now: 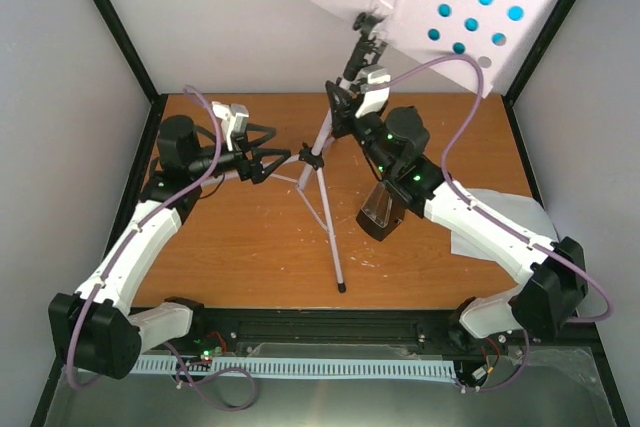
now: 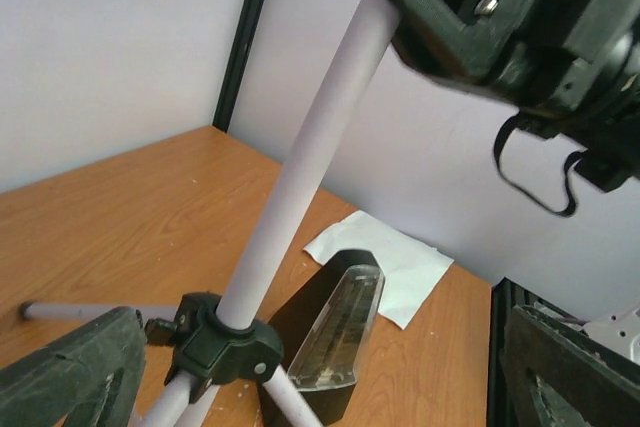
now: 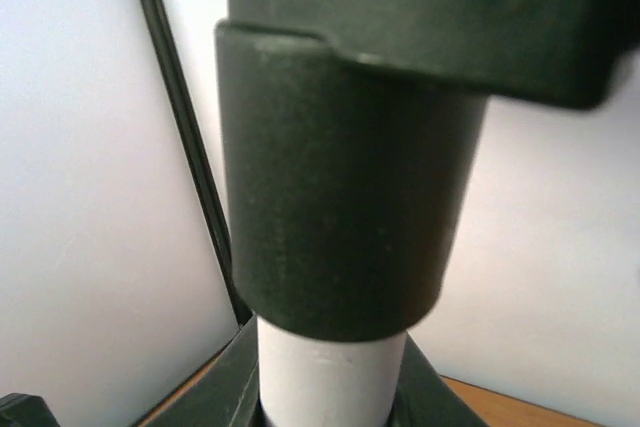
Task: Pack up the instrument practice props
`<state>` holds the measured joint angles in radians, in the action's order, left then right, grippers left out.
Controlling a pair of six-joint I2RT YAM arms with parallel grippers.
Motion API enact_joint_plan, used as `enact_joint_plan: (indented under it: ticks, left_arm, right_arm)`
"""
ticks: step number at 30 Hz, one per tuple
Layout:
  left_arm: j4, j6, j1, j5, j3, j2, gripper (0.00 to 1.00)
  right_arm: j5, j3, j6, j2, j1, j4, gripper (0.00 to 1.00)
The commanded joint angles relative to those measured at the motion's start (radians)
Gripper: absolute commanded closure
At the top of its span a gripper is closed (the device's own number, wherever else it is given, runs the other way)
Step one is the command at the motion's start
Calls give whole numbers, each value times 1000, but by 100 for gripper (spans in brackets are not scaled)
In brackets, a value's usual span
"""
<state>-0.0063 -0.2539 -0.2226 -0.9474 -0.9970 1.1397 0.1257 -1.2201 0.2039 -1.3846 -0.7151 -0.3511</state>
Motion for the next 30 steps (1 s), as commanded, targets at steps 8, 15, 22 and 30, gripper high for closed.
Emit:
enact_joint_plan:
  ticks: [8,15,22,30]
  left_arm:
    - [368,-81,-36,34,194,-3,5]
    - [408,-153,-119,230,272,2,9]
    - [571,-181,-173,375,295,89,8]
    - [678,-55,-205,352,167,272,2]
  right_arm:
    - [132,-222,-372,-117,-100,14,97]
    - [234,-197,-290,-174,-104,-16,97]
    - [177,-125,-221,-110,-106,11,88]
    - [121,-50,-193,-63,-105,5,74]
